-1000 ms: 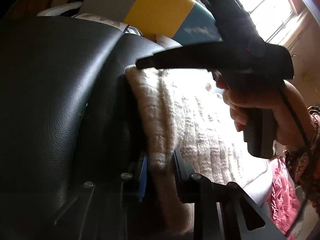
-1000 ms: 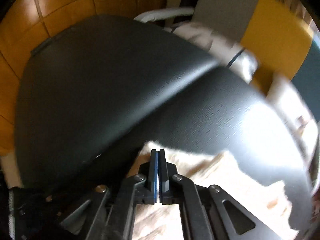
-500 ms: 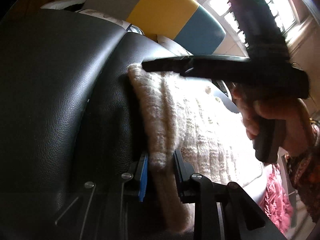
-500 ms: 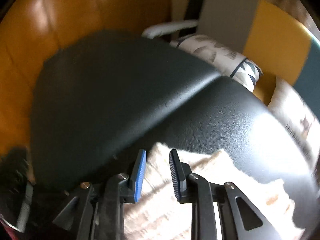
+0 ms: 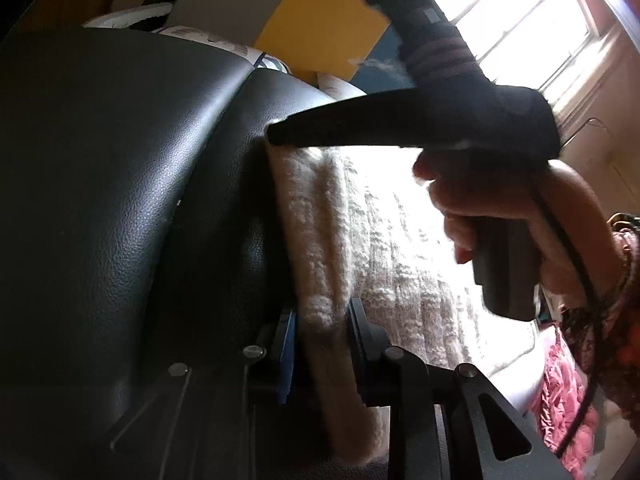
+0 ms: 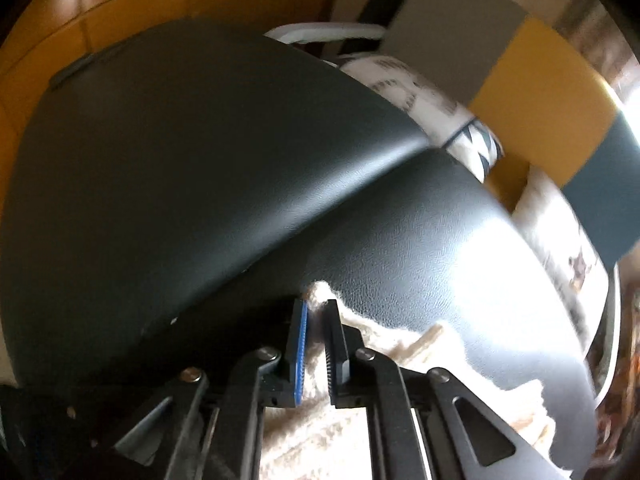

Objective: Fold clothes

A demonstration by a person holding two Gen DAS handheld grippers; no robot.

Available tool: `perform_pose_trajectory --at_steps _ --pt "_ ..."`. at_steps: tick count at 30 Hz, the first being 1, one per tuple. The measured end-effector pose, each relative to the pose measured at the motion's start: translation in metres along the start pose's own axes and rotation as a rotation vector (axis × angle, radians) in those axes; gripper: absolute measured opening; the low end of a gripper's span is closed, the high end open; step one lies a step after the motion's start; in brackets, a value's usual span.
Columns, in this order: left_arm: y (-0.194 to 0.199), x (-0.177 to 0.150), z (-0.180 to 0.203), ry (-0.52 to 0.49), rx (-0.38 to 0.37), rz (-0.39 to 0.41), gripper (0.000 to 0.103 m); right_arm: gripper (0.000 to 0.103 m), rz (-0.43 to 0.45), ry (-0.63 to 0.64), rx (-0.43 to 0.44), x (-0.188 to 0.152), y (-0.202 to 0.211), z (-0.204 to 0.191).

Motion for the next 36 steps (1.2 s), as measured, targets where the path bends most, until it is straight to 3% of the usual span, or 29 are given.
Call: perform_pose_trajectory --at_steps 4,6,9,12,15,20,22,26,30,33,36 --pt "-0.002 0.002 -0.001 -0.01 -0.005 0.0 0.026 0.01 0.037 -0.009 -0.001 -0.005 -0.005 -0.004" --pt "-0.001 0.004 -0.005 0.002 -0.029 -0.002 0.026 0.015 0.06 -0.077 0.062 -0.009 0.007 0.004" --pt "0.005 0.011 -0.024 0.124 -0.099 -0.015 0.03 0.02 0.118 -0.207 0.173 -0.017 0.032 0.024" --pt "0.027 0.022 -0.031 0.163 -0.031 0.094 0.029 0.023 0.238 -0.357 0.216 -0.053 0.076 0.053" --pt "0.04 0.033 -0.004 0.061 0.016 0.148 0.029 0.023 0.275 -0.438 0.161 -0.101 0.106 0.073" --pt "0.018 0.025 0.063 -0.168 0.053 0.092 0.03 0.023 0.259 -0.569 0.047 -0.177 0.118 0.095" --pt "0.008 0.04 0.086 -0.216 0.107 0.071 0.031 0.023 0.27 -0.624 0.019 -0.199 0.117 0.106" --pt "-0.008 0.044 0.086 -0.244 0.311 0.031 0.03 0.023 0.264 -0.699 0.072 -0.227 0.116 0.113" --pt "-0.004 0.031 0.08 -0.272 0.404 0.066 0.029 0.023 0.285 -0.678 0.12 -0.241 0.105 0.112" --pt "0.009 0.017 0.085 -0.331 0.405 0.086 0.029 0.023 0.323 -0.724 0.164 -0.258 0.11 0.119" --pt "0.019 0.029 0.096 -0.299 0.315 0.12 0.029 0.023 0.325 -0.735 0.108 -0.272 0.124 0.14"
Point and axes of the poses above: each gripper's, at about its wrist camera, not at the fingertips, and y roughly against the way its jaws point, z to its right, x to its top, the point moved 1 cm from there along -y, roughly the way its jaws point, and after that the axes turned 4 degrees about x, right-handed, at the moved point
